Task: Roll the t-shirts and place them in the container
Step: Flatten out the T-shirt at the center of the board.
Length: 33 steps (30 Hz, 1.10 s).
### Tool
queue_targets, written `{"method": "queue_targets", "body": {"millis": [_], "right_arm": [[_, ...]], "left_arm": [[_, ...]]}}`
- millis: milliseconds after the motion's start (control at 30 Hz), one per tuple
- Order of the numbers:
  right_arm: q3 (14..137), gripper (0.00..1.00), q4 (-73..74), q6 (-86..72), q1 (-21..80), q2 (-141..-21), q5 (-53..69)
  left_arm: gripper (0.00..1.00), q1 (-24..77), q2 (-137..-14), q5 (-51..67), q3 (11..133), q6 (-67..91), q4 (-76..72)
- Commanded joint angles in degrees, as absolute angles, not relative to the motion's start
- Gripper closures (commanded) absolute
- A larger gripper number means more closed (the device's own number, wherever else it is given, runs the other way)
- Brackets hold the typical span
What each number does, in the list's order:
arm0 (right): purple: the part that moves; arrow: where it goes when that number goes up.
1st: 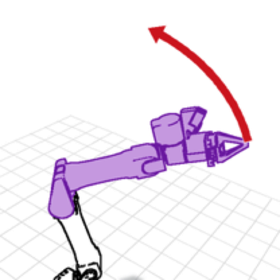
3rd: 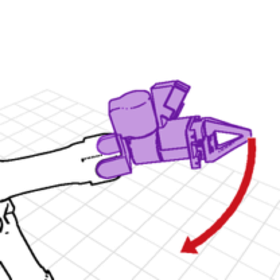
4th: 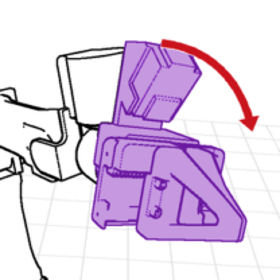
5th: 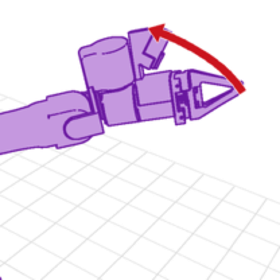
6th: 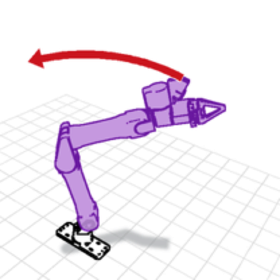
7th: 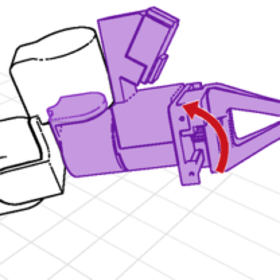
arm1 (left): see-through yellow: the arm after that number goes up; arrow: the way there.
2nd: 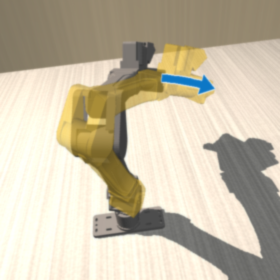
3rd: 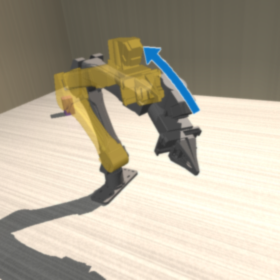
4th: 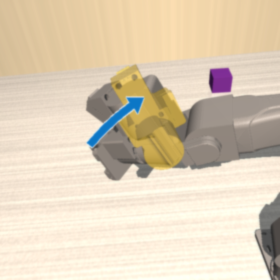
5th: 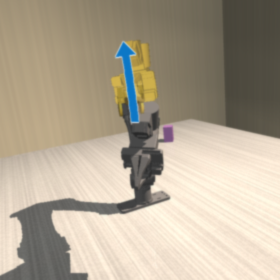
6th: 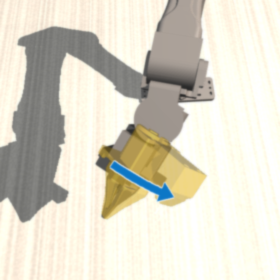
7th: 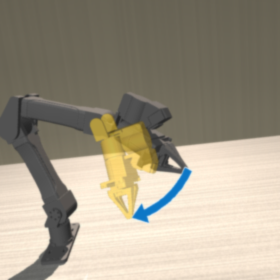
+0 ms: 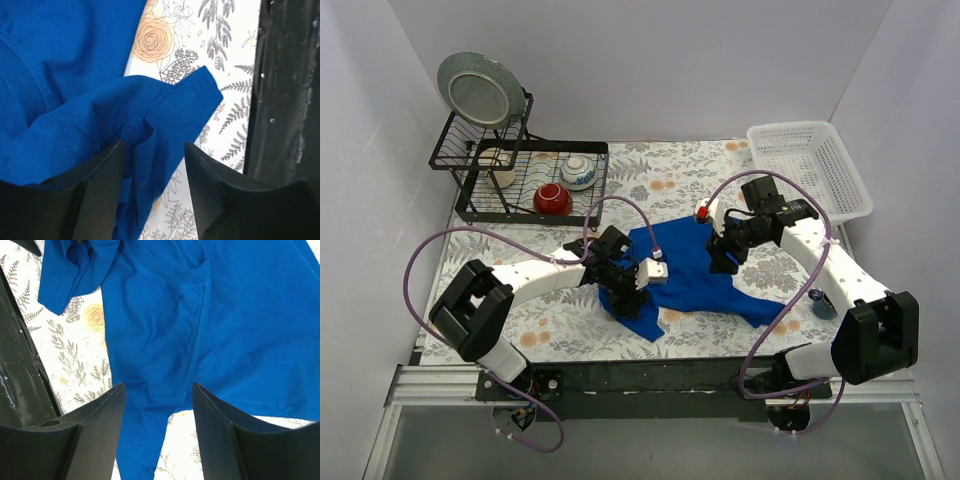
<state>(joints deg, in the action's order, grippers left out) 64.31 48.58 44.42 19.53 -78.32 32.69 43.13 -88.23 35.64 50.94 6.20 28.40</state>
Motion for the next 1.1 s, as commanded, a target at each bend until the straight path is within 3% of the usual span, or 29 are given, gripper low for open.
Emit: {"method": "queue_targets", "body": {"millis": [0, 133, 167, 233, 267, 500, 700, 867, 1067], "right_arm": [[62.4, 0.37, 47.4, 43.8, 19.6, -76.0, 33.0], [62.3, 0.37, 47.9, 43.9, 19.6, -75.6, 33.0], [62.4, 0.37, 48.2, 44.1, 19.5, -75.6, 32.8], [62.6, 0.37, 48.3, 44.2, 19.5, -75.6, 32.7], [62.7, 0.37, 48.4, 44.4, 19.6, -75.7, 32.6], [64.9, 0.35, 46.2, 37.8, 19.6, -78.0, 39.9], [67.5, 0.2, 37.0, 12.9, 14.3, -83.0, 47.2], [64.3, 0.21, 27.1, -8.4, 3.3, -88.6, 59.0], [54.3, 0.21, 6.2, -27.6, 2.2, -90.3, 69.4]], "left_arm": [[0.53, 44.2, -91.0, 34.5, 52.1, 2.9, 26.2], [0.73, 44.3, -93.8, 33.8, 54.0, 2.9, 26.5], [0.83, 44.3, -93.8, 33.8, 54.9, 3.0, 26.9], [0.91, 44.2, -93.3, 33.6, 56.1, 3.0, 29.0], [0.99, 44.2, -93.0, 33.3, 57.8, 3.3, 29.8], [1.0, 40.6, -87.9, 35.9, 65.2, 13.5, 29.9], [1.0, 36.7, -88.7, 35.4, 69.9, 20.6, 27.2], [1.0, 34.2, -90.7, 34.4, 76.4, 23.4, 28.3], [1.0, 34.0, -91.7, 34.5, 77.2, 25.2, 29.2]]}}
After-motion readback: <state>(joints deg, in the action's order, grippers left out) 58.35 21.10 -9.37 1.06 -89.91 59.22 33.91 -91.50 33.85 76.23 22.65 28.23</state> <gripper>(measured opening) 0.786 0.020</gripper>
